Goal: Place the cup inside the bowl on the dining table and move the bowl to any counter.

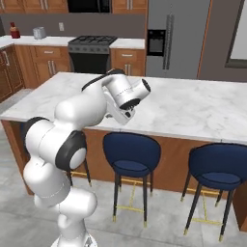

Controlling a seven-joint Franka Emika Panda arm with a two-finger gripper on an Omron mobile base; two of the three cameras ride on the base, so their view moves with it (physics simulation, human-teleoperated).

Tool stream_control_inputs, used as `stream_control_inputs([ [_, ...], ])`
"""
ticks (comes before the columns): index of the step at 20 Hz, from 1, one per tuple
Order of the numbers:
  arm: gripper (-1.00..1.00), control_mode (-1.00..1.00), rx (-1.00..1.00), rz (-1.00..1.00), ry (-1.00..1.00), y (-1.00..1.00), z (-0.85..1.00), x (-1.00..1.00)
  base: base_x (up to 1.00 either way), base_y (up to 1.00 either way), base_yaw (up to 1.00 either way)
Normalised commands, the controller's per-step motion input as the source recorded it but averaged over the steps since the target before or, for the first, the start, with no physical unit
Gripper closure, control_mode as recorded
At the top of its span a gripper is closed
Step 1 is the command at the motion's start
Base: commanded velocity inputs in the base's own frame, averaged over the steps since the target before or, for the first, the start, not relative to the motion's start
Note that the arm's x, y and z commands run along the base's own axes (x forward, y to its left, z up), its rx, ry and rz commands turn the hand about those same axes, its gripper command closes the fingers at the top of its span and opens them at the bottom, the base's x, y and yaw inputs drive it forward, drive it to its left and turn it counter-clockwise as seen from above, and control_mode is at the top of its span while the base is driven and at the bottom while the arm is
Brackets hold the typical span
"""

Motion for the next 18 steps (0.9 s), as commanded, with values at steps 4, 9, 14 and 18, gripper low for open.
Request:
stream_control_inputs([
  [4,1.00,1.00,0.00,0.00,0.00,0.00,0.00,0.00,-0.21,0.62,0.00],
  [9,1.00,1.00,0.00,0.00,0.00,0.00,0.00,0.00,-0.21,0.55,0.00],
  [14,1.00,1.00,0.00,0.00,0.00,0.00,0.00,0.00,-0.24,0.51,0.00],
  [18,1.00,1.00,0.00,0.00,0.00,0.00,0.00,0.00,-0.32,0.47,0.00],
])
